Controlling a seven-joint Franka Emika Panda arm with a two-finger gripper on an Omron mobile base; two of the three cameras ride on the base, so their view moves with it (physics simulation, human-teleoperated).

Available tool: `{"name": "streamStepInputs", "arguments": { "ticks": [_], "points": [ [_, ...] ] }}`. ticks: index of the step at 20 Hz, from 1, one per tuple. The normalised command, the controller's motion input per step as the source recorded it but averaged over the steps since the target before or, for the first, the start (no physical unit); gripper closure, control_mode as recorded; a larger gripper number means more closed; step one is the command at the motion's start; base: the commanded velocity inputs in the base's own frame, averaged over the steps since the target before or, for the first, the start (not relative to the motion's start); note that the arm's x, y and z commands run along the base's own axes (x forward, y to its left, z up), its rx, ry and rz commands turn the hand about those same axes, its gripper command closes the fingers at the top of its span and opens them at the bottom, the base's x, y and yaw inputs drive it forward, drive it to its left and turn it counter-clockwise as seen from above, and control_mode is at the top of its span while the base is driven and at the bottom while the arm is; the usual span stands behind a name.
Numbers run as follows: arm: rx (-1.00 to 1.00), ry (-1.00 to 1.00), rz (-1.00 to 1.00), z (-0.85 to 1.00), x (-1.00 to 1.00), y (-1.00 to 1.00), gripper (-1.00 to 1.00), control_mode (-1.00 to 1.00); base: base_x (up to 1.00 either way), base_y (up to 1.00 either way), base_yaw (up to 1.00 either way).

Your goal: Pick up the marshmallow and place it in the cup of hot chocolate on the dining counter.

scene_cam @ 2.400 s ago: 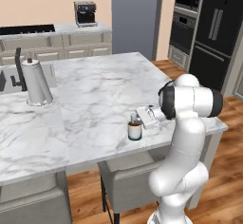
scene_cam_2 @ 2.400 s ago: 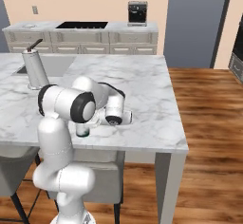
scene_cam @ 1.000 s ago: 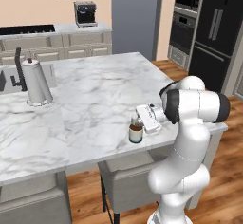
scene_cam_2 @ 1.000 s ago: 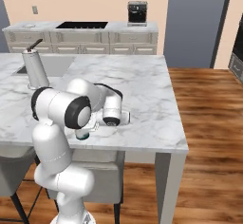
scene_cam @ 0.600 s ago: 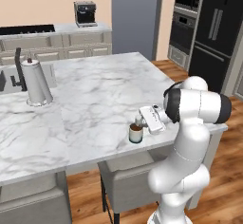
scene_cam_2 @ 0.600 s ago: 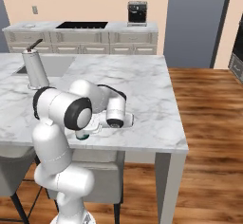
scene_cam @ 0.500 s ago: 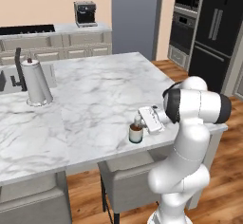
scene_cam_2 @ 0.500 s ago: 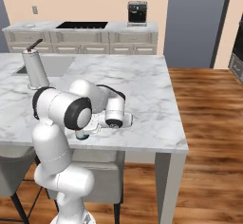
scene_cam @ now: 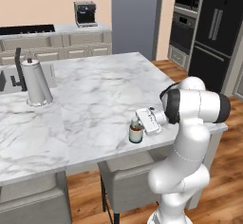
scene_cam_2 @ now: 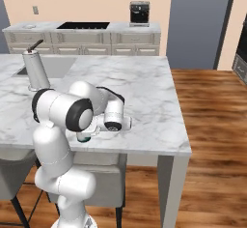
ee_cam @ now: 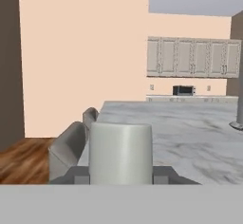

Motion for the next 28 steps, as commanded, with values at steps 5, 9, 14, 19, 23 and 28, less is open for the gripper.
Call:
{"name": "streamStepInputs", "arguments": {
  "ticks": [5, 9, 14, 19, 23, 28],
  "points": [
    [0.00, 0.03, 0.00, -0.02, 0.00, -0.05, -1.00, -1.00, 0.00, 0.00, 0.00],
    [0.00, 0.00, 0.00, 0.00, 0.00, -0.18, -1.00, -1.00, 0.00, 0.00, 0.00],
    [0.00, -0.03, 0.00, 0.23, -0.11, -0.02, -1.00, -1.00, 0.00, 0.00, 0.00],
    [-0.02, -0.24, 0.00, 0.84, -0.67, 0.12, -1.00, -1.00, 0.00, 0.00, 0.00],
    [-0.22, -0.42, 0.00, 0.76, -0.94, 0.09, -1.00, -1.00, 0.00, 0.00, 0.00],
    [-0.19, -0.32, -0.11, 0.95, -0.65, 0.21, -1.00, -1.00, 0.00, 0.00, 0.00]
  ]
}}
